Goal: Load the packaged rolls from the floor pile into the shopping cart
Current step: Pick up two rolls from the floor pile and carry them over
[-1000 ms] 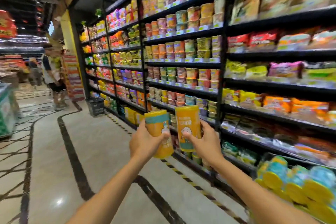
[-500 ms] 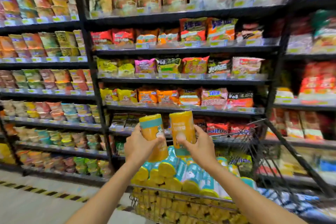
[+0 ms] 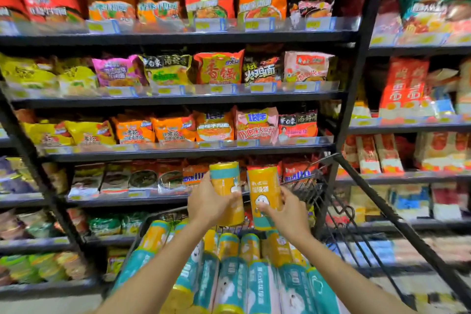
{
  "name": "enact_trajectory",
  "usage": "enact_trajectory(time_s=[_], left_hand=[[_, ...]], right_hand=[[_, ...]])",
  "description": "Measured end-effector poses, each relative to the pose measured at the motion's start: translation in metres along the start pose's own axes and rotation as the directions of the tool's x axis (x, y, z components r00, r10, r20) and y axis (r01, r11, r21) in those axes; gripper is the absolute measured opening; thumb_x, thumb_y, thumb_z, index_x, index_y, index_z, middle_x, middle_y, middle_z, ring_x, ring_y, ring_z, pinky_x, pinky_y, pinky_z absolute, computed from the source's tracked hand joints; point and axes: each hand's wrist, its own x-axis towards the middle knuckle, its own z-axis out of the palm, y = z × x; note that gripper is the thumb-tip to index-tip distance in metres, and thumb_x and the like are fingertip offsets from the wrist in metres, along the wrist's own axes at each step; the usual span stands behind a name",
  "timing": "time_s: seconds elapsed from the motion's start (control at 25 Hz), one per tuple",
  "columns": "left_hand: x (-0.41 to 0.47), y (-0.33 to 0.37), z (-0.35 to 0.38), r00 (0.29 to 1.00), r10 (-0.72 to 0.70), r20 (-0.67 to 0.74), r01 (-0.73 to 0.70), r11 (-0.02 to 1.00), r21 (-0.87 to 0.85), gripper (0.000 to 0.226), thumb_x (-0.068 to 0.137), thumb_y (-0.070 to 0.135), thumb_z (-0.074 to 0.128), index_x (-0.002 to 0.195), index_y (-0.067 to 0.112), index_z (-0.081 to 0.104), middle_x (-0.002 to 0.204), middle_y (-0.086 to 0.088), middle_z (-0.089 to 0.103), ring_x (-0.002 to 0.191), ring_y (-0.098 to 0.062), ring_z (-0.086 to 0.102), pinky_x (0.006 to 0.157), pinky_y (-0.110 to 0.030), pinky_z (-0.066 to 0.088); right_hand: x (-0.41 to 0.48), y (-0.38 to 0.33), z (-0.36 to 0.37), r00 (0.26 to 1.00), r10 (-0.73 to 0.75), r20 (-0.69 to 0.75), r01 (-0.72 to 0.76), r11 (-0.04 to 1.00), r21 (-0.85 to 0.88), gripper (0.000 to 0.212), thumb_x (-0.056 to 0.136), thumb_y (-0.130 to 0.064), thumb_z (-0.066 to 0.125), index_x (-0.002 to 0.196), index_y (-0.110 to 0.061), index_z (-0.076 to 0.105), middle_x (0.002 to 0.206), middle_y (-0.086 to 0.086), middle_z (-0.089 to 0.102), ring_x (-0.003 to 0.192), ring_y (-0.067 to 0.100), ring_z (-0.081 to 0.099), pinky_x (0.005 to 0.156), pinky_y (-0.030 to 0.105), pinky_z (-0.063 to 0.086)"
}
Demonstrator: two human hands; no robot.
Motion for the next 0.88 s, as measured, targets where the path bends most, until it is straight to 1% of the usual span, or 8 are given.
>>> enact_trajectory(time_s=[0.16, 0.24, 0.48, 0.6, 0.68, 0.76, 0.84, 0.88], left_hand=[[0.052, -0.02, 0.039, 0.993, -0.092, 0.071, 0.085, 0.991, 0.102, 0.063, 0.067, 0.053, 0.077, 0.116, 0.023, 0.052, 0.11, -0.003, 0.065, 0.105, -0.028, 0.06, 0.077, -0.032, 0.044], [0.068, -0.033, 0.061, 0.974, -0.17, 0.147, 0.145, 0.975, 0.169, 0.064, 0.065, 0.055, 0.077, 0.115, 0.022, 0.053, 0.11, -0.004, 0.066, 0.105, -0.028, 0.061, 0.08, -0.032, 0.045], [0.089, -0.071, 0.124, 0.844, -0.421, 0.333, 0.302, 0.885, 0.354, 0.063, 0.067, 0.054, 0.077, 0.11, 0.011, 0.058, 0.113, -0.004, 0.064, 0.106, -0.025, 0.061, 0.079, -0.029, 0.046], [0.091, -0.088, 0.148, 0.784, -0.495, 0.374, 0.316, 0.838, 0.445, 0.06, 0.069, 0.052, 0.074, 0.108, 0.011, 0.054, 0.112, -0.003, 0.064, 0.106, -0.023, 0.061, 0.08, -0.028, 0.046], [0.092, -0.097, 0.162, 0.756, -0.53, 0.384, 0.302, 0.803, 0.513, 0.048, 0.07, 0.053, 0.072, 0.09, 0.014, 0.054, 0.094, 0.001, 0.066, 0.089, -0.019, 0.063, 0.072, -0.026, 0.046], [0.092, -0.101, 0.171, 0.741, -0.548, 0.387, 0.296, 0.785, 0.544, 0.043, 0.072, 0.053, 0.071, 0.076, 0.014, 0.051, 0.067, 0.006, 0.058, 0.063, -0.012, 0.057, 0.055, -0.023, 0.042], [0.093, -0.105, 0.178, 0.733, -0.567, 0.377, 0.304, 0.768, 0.564, 0.045, 0.071, 0.051, 0.072, 0.073, 0.013, 0.05, 0.056, 0.006, 0.052, 0.048, -0.008, 0.051, 0.043, -0.021, 0.036], [0.093, -0.107, 0.179, 0.731, -0.566, 0.382, 0.286, 0.761, 0.582, 0.045, 0.071, 0.052, 0.072, 0.07, 0.014, 0.048, 0.056, 0.006, 0.052, 0.049, -0.009, 0.05, 0.044, -0.021, 0.036]], right_hand=[[0.038, 0.032, 0.033, 0.992, 0.124, 0.02, -0.122, 0.99, -0.074, 0.052, 0.071, -0.052, 0.074, 0.111, -0.021, 0.062, 0.094, -0.001, 0.071, 0.091, 0.021, 0.066, 0.078, 0.035, 0.051], [0.05, 0.05, 0.049, 0.975, 0.216, 0.051, -0.21, 0.972, -0.11, 0.047, 0.074, -0.049, 0.074, 0.11, -0.021, 0.062, 0.095, 0.001, 0.071, 0.093, 0.024, 0.065, 0.079, 0.035, 0.051], [0.068, 0.102, 0.091, 0.879, 0.453, 0.147, -0.406, 0.874, -0.269, 0.048, 0.075, -0.052, 0.071, 0.11, -0.021, 0.063, 0.102, 0.002, 0.071, 0.1, 0.023, 0.065, 0.076, 0.029, 0.049], [0.074, 0.123, 0.105, 0.825, 0.545, 0.146, -0.45, 0.792, -0.413, 0.055, 0.077, -0.062, 0.063, 0.113, -0.021, 0.06, 0.111, 0.001, 0.068, 0.108, 0.023, 0.062, 0.087, 0.031, 0.05], [0.078, 0.123, 0.111, 0.814, 0.562, 0.144, -0.432, 0.753, -0.496, 0.058, 0.081, -0.064, 0.056, 0.116, -0.018, 0.055, 0.119, 0.003, 0.062, 0.116, 0.023, 0.056, 0.091, 0.029, 0.044], [0.08, 0.12, 0.115, 0.811, 0.567, 0.146, -0.418, 0.735, -0.533, 0.058, 0.082, -0.064, 0.055, 0.115, -0.017, 0.053, 0.121, 0.003, 0.06, 0.118, 0.022, 0.055, 0.091, 0.028, 0.043], [0.083, 0.118, 0.118, 0.81, 0.569, 0.138, -0.409, 0.718, -0.563, 0.058, 0.082, -0.063, 0.056, 0.117, -0.016, 0.053, 0.122, 0.002, 0.06, 0.117, 0.022, 0.056, 0.09, 0.027, 0.044], [0.084, 0.117, 0.119, 0.818, 0.559, 0.134, -0.392, 0.714, -0.581, 0.061, 0.083, -0.061, 0.056, 0.122, -0.015, 0.051, 0.124, 0.002, 0.06, 0.118, 0.021, 0.055, 0.091, 0.028, 0.045]])
